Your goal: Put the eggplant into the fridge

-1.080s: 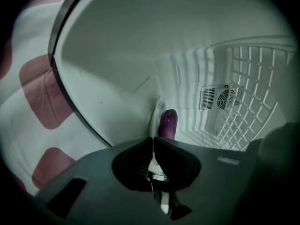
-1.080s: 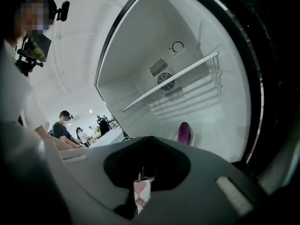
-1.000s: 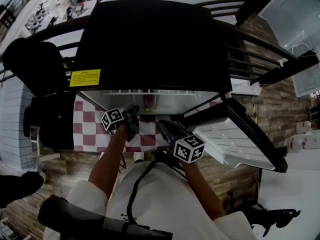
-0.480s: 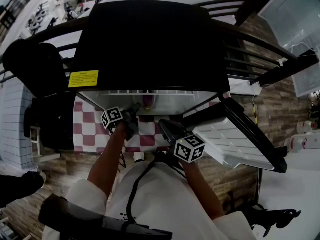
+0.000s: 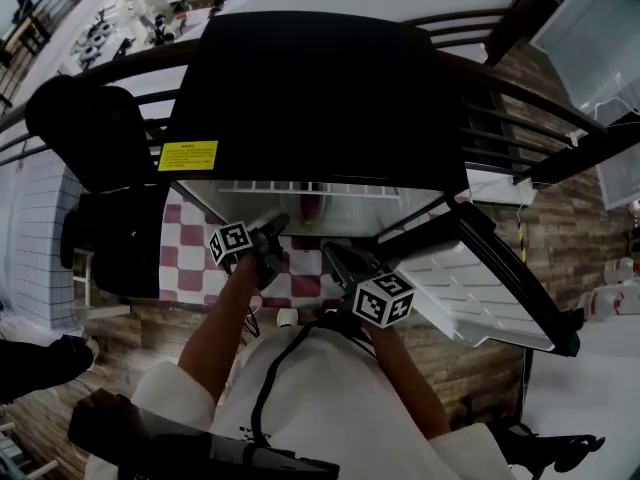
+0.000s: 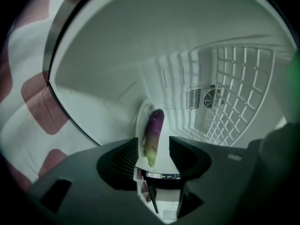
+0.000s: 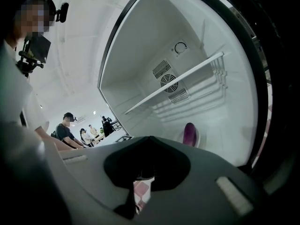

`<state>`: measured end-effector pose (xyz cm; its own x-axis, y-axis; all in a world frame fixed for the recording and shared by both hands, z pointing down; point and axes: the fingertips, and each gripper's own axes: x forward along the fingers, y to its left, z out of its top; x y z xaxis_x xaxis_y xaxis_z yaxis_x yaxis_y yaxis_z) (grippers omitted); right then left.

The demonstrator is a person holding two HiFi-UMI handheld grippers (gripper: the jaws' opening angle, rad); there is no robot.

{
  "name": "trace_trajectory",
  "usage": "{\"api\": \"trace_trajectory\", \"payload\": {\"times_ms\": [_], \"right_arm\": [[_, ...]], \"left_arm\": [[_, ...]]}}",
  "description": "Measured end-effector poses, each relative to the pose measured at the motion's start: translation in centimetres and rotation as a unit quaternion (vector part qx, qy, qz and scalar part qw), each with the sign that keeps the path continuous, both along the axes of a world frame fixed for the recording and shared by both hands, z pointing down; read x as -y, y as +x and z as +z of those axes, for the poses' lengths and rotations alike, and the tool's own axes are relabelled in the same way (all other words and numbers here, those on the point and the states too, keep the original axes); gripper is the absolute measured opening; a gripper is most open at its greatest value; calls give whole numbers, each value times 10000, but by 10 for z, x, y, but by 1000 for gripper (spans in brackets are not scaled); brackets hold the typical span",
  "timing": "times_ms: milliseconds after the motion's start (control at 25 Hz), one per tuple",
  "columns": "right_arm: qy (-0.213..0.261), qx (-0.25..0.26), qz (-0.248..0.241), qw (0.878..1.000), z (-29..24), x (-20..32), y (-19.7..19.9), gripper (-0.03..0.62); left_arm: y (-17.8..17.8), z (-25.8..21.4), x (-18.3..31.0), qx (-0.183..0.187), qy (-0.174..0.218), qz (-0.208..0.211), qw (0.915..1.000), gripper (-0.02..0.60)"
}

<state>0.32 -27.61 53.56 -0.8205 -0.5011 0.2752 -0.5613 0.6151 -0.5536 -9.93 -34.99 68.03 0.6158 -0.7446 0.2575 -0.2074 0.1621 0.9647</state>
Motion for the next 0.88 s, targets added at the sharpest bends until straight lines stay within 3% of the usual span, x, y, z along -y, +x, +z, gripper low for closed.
{"api": "trace_trajectory", "payload": {"times_ms": [280, 400, 520, 680, 880], "right_arm": [[285, -55, -162, 9994, -14, -3, 2, 6], [476, -37, -156, 9987, -27, -6, 6, 6], [610, 3, -87, 9981, -35, -8, 12, 5], [753, -57, 26, 9971, -41, -9, 22, 5], [903, -132, 171, 9957, -47, -12, 31, 5]], "left_arm": [[2, -30, -20, 163, 407, 248, 9987, 102], [2, -52, -31, 487, 734, 445, 9951, 19], [0, -78, -42, 938, 1145, 704, 9865, 2], [-3, -108, -57, 1558, 1684, 1040, 9678, 2], [-11, -138, -72, 1982, 2196, 1006, 9499, 5]]}}
